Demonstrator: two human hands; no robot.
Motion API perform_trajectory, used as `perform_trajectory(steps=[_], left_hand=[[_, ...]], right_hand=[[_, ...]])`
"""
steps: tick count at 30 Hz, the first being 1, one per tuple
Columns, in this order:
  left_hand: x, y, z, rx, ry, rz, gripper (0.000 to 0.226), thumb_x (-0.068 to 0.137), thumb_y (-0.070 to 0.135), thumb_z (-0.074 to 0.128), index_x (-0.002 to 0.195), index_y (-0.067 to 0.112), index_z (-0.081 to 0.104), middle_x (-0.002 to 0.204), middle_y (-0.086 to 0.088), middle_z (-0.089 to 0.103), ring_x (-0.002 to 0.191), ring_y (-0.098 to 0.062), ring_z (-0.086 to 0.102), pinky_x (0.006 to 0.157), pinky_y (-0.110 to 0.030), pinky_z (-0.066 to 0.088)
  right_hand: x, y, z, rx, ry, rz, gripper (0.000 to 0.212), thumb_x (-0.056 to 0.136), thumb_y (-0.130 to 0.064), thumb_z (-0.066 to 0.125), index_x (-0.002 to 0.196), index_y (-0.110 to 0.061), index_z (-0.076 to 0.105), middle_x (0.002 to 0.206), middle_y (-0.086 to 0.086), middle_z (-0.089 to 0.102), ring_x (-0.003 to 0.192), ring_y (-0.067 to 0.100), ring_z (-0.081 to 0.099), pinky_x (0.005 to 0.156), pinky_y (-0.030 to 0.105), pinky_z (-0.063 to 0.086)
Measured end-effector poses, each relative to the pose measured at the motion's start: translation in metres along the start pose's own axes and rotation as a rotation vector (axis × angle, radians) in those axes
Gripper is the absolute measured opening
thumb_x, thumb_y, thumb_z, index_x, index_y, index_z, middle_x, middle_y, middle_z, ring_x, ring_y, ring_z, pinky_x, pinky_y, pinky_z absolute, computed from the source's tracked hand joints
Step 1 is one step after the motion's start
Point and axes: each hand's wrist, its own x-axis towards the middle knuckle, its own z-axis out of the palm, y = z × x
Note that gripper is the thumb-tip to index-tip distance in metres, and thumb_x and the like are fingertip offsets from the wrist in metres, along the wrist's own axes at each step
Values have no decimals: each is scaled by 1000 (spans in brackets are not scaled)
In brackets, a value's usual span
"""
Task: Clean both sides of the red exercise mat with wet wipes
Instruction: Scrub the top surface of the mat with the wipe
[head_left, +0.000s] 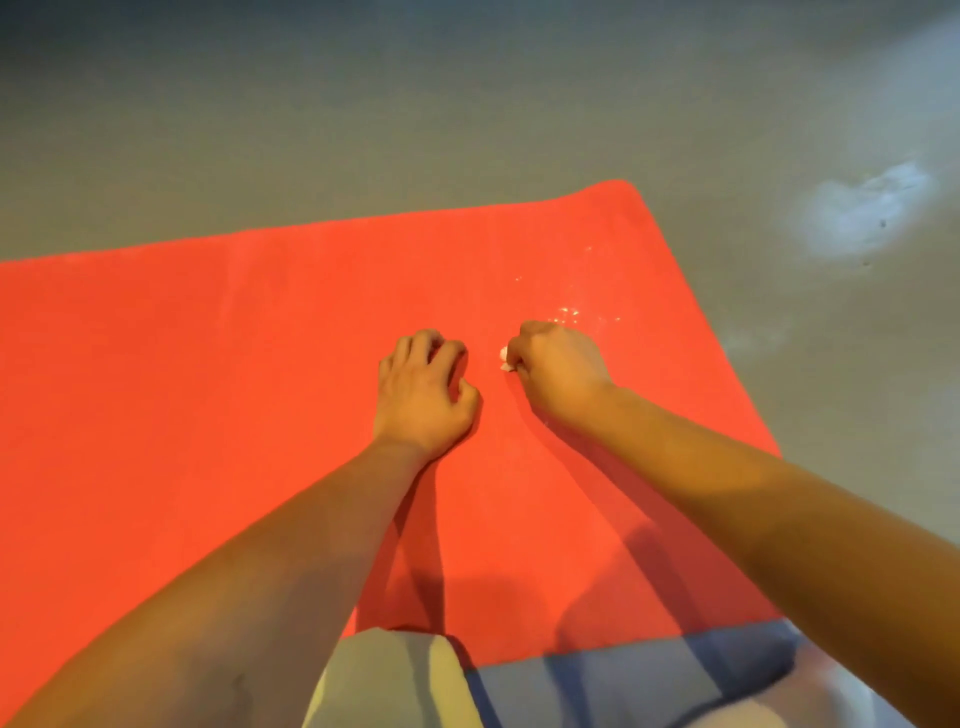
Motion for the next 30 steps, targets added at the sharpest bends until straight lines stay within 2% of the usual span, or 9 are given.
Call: perform_trajectory(steps=[2, 6, 9, 14, 19, 22, 25, 27, 30], left_hand=[[6, -1, 1, 4, 12, 5, 39, 79, 38, 60, 116, 27, 65, 119, 1, 53, 114, -26, 49, 91, -43, 43], [19, -5, 5, 28, 23, 21, 39, 80, 38, 60, 116, 27, 66, 113, 1, 52, 109, -26, 50, 89, -43, 43], [29, -5, 6, 30, 12, 25, 40, 79, 38, 60, 117, 27, 65, 111, 0, 49, 108, -27, 50, 89, -43, 41], [32, -10, 12, 26, -4, 71, 60, 80, 42, 56, 139, 29, 58, 150, -5, 48, 138, -27, 42, 113, -47, 35], [53, -14, 15, 30, -4, 79, 61, 86, 51, 54, 143, 29, 57, 156, -3, 47, 143, -26, 40, 119, -49, 31], [68, -16, 17, 38, -34, 96, 63, 86, 53, 52, 143, 29, 57, 157, -3, 47, 143, -25, 40, 120, -50, 30], [73, -16, 19, 48, -69, 106, 64, 86, 56, 49, 145, 31, 56, 158, -3, 45, 144, -26, 40, 120, -51, 29], [73, -17, 19, 54, -83, 121, 64, 86, 56, 47, 146, 33, 54, 160, -3, 43, 145, -26, 38, 121, -52, 28], [73, -16, 22, 66, -87, 139, 64, 89, 56, 46, 149, 35, 52, 162, -2, 40, 147, -25, 36, 123, -52, 25]], right_hand=[[-22, 1, 3, 6, 26, -48, 18, 85, -12, 62, 95, -22, 73, 92, 0, 62, 91, 29, 64, 63, 34, 48], [-27, 2, 2, 5, 36, -89, 16, 86, -14, 64, 92, -24, 74, 87, -2, 60, 89, 26, 63, 59, 29, 33], [15, 8, 2, -1, 23, -72, 18, 87, -17, 61, 96, -25, 74, 92, 0, 62, 89, 29, 64, 61, 31, 37], [116, 28, 4, -9, 68, 50, 24, 84, -14, 62, 100, -24, 77, 106, 5, 69, 99, 33, 66, 71, 34, 46], [181, 47, 0, 69, 61, 239, 23, 82, -14, 66, 100, -21, 78, 107, 6, 74, 98, 31, 69, 78, 33, 52], [169, 45, -1, 42, 43, 175, 24, 81, -14, 64, 99, -22, 78, 108, 4, 73, 99, 31, 69, 78, 33, 52], [134, 45, 1, 1, 38, 77, 24, 80, -15, 61, 96, -24, 77, 105, 1, 72, 97, 31, 67, 69, 32, 44], [111, 46, 5, -15, 66, 13, 24, 81, -16, 59, 96, -24, 76, 102, 1, 69, 95, 32, 66, 68, 34, 45], [113, 51, 9, 7, 89, 11, 24, 81, -17, 60, 96, -26, 77, 100, 0, 69, 95, 30, 66, 67, 33, 45]])
